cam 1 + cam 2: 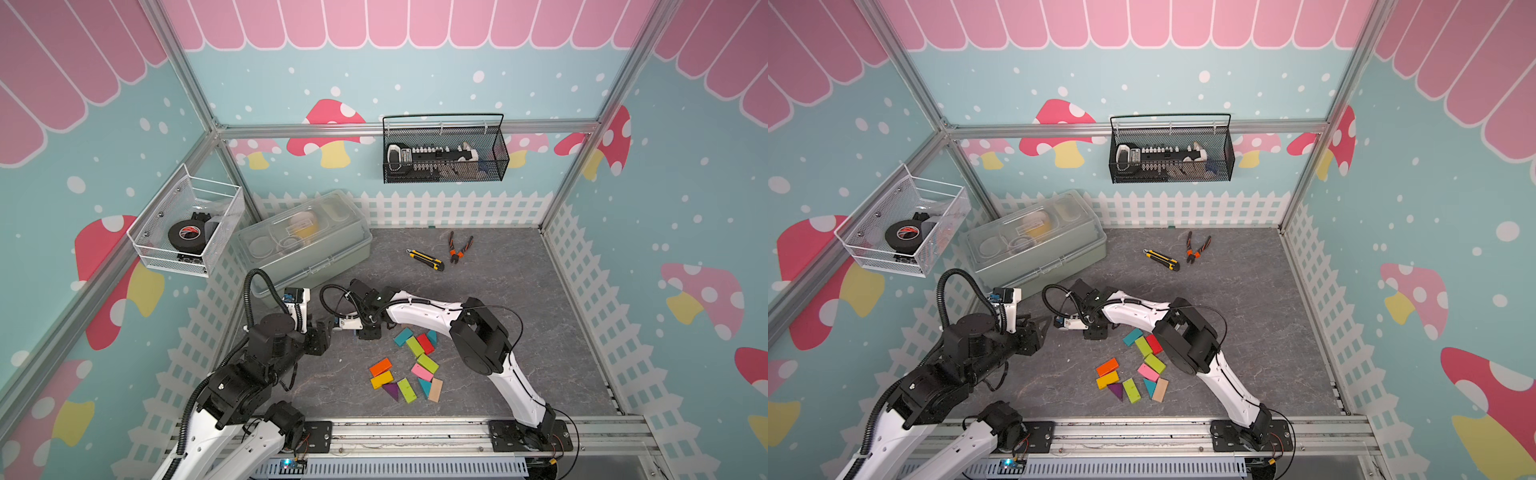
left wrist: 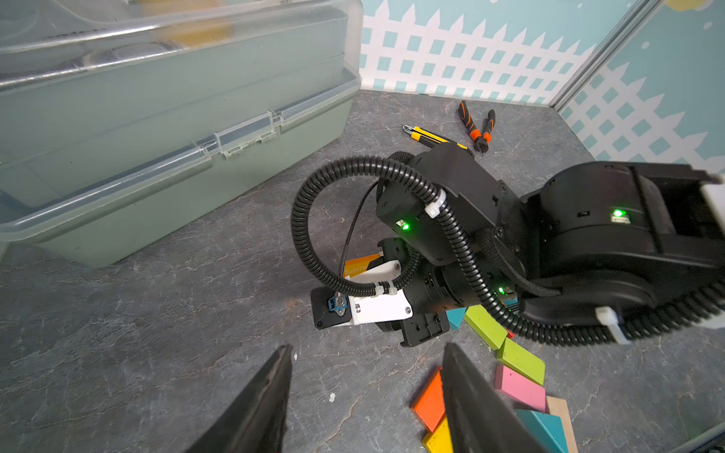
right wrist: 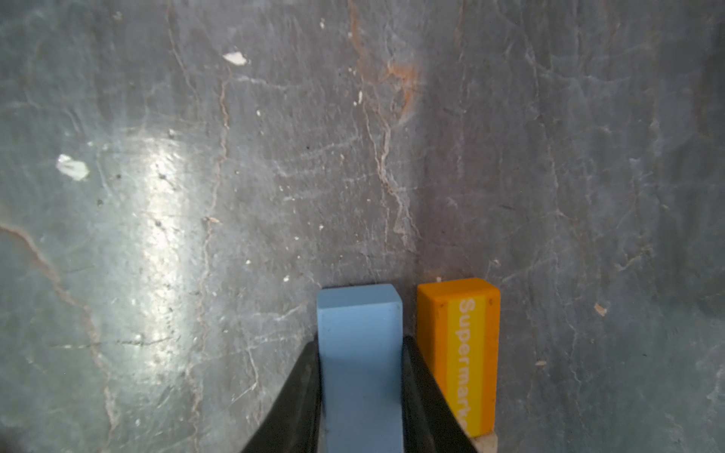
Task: Assemble a piece of candy with building blocks
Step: Place the building block at the center of the board.
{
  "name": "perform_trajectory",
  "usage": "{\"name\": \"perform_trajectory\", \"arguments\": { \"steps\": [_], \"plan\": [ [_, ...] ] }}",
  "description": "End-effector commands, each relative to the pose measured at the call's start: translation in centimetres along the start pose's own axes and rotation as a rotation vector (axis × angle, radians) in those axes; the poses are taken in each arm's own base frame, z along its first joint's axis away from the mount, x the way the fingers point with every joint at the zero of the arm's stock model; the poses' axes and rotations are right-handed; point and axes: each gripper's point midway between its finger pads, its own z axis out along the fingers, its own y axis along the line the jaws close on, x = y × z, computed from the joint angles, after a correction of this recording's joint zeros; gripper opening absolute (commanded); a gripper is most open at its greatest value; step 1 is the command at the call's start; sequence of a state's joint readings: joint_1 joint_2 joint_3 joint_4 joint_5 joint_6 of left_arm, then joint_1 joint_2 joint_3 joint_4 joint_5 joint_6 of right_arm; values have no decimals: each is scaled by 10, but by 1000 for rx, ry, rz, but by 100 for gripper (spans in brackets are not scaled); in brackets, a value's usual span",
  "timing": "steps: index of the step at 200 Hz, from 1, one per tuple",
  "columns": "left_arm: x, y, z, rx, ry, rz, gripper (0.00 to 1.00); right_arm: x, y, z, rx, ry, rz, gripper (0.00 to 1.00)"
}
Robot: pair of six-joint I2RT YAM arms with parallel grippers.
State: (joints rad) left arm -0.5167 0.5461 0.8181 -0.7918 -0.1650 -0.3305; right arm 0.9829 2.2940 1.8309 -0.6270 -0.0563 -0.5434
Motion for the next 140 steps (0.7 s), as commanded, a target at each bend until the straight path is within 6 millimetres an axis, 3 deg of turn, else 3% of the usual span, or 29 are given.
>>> {"name": "perform_trajectory", "arguments": {
  "steps": [1, 77, 140],
  "plan": [
    [-5, 2, -3, -13, -9, -18, 60, 3, 2, 8, -16, 23, 12, 31],
    [-4, 2, -1, -12, 0, -18, 60, -4, 6, 0, -43, -11, 40, 40],
    [-5, 2, -3, -8, -6, -21, 60, -16, 2, -29, -23, -66, 48, 45]
  ]
}}
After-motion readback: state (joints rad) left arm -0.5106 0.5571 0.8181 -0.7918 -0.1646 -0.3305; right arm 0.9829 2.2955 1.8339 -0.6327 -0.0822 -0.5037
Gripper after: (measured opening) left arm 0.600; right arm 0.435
